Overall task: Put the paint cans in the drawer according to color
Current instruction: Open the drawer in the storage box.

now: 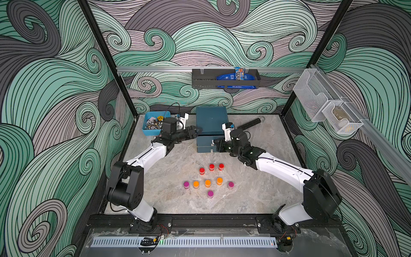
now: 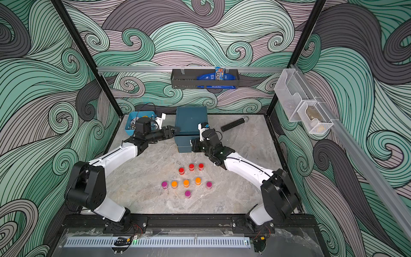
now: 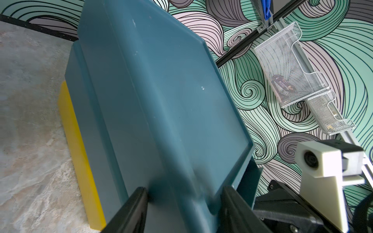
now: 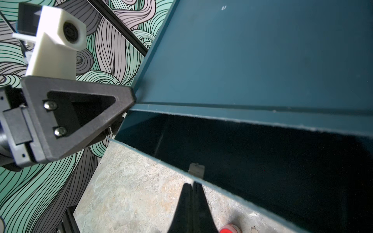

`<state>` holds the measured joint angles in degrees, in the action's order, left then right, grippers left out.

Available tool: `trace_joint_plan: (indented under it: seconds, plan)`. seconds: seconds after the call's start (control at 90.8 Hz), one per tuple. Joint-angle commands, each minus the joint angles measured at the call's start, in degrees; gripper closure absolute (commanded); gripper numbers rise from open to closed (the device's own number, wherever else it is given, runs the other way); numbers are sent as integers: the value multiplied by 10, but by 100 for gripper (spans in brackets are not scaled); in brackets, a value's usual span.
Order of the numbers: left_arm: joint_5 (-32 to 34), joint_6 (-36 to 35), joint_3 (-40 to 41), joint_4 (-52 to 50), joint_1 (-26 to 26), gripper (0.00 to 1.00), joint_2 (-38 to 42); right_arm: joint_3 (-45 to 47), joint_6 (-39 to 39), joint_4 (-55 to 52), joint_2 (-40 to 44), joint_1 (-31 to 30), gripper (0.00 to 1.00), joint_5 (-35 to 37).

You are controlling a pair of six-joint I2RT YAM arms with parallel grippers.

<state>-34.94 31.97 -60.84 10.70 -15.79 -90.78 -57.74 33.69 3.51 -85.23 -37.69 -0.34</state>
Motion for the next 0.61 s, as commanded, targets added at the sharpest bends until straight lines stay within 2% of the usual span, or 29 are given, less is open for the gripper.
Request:
trace_joint_plan:
  seconds: [0.0,0.594]
  plan:
    - [4,-20,-14,-30,-11,39,-19,12,5,1,23,-16,100,-4]
    - [20,-24,-14,-35,-12,39,-8,69,15,2,72,-38,100,9]
